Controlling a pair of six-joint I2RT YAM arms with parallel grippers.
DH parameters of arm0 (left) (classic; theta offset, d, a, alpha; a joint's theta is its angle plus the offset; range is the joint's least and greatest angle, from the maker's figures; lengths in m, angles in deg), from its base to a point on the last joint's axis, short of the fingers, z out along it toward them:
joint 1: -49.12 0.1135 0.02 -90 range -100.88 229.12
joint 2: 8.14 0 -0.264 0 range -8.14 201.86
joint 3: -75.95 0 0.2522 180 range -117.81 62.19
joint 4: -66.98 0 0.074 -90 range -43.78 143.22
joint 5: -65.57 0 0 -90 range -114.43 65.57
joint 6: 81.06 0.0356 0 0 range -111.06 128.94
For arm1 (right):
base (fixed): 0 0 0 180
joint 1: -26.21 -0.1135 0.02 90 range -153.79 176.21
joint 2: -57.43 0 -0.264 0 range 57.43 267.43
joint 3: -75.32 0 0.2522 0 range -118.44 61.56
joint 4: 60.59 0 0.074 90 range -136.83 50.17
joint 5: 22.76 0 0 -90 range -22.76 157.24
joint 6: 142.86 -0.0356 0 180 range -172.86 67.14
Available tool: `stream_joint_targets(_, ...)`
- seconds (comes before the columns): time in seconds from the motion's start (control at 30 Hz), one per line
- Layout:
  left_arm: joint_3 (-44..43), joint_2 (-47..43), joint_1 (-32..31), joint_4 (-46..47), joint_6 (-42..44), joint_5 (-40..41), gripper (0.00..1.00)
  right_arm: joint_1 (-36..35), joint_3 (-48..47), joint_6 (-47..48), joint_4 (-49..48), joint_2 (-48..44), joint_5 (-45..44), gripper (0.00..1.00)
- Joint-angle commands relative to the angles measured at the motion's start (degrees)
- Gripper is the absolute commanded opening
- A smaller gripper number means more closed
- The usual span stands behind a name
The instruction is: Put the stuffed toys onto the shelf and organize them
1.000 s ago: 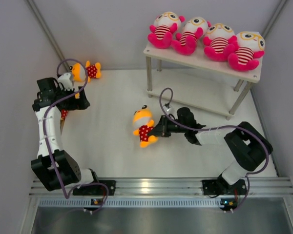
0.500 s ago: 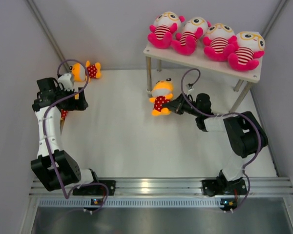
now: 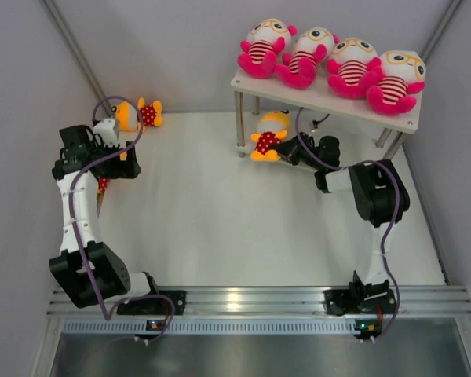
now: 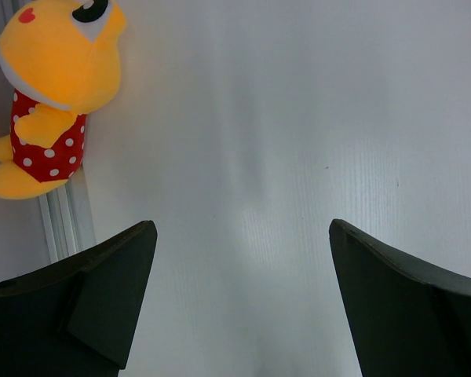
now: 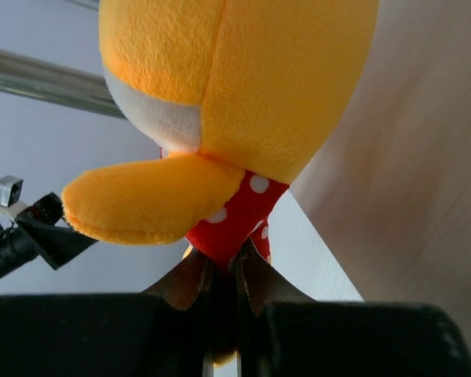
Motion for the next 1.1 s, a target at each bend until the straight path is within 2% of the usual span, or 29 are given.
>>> stream_joint_targets(0.0,-0.1,-1.9,-0.1,0.0,0.9,0.1,0.97,1.2,-4.8,0.4,-1.6,1.1,-1.6,0.01)
stream_joint_targets(0.23,-0.3,-1.9,-0.2,0.0,0.6,-0.4,0.97,1.8,-8.0,3.5,8.2,2.8,-5.3,0.25)
stream_joint_targets(0.27,-0.3,-1.9,-0.1,0.0,0.5,-0.5,0.97,1.9,-7.9,4.1,9.8,2.0,-6.9,0.29)
stream_joint_targets(0.3,-0.3,-2.0,-0.1,-0.1,0.5,-0.5,0.97,1.9,-7.4,5.2,12.3,1.4,-7.7,0.39)
stream_joint_targets(0.4,-0.2,-1.8,-0.1,-0.3,0.6,-0.6,0.97,1.9,-5.5,6.1,16.8,-1.6,-10.4,0.53)
stream_joint_targets(0.5,-0.1,-1.6,-0.1,-0.3,0.6,-0.9,0.97,1.7,-2.4,9.1,19.3,-6.4,-13.8,0.61)
stream_joint_targets(0.53,-0.1,-1.6,-0.1,-0.2,0.6,-1.1,0.97,1.6,-2.1,10.5,23.2,-9.0,-15.2,0.63)
stream_joint_targets(0.63,-0.1,-1.5,-0.1,-0.3,0.6,-1.7,0.97,1.2,-1.7,14.6,30.3,-12.1,-20.5,0.66)
stream_joint_targets(0.73,0.1,-1.7,-0.1,-0.2,1.3,-1.4,0.97,0.6,0.3,15.8,32.9,-16.6,-23.1,0.68)
stream_joint_targets(0.83,0.1,0.0,-0.1,-0.2,1.9,3.8,0.98,-0.8,1.8,17.2,35.6,-20.4,-26.0,0.69)
stream_joint_targets(0.97,-2.0,7.5,-0.1,-0.1,4.4,20.9,0.98,-3.0,4.9,19.8,39.2,-25.9,-32.0,0.7)
stream_joint_targets(1.0,-2.8,11.1,-0.1,1.0,5.8,29.1,0.98,-4.1,5.2,22.0,40.0,-27.1,-33.2,0.7)
stream_joint_targets(1.07,-2.6,15.8,0.0,3.8,8.0,35.4,0.98,-5.2,5.9,24.0,41.7,-29.8,-36.2,0.71)
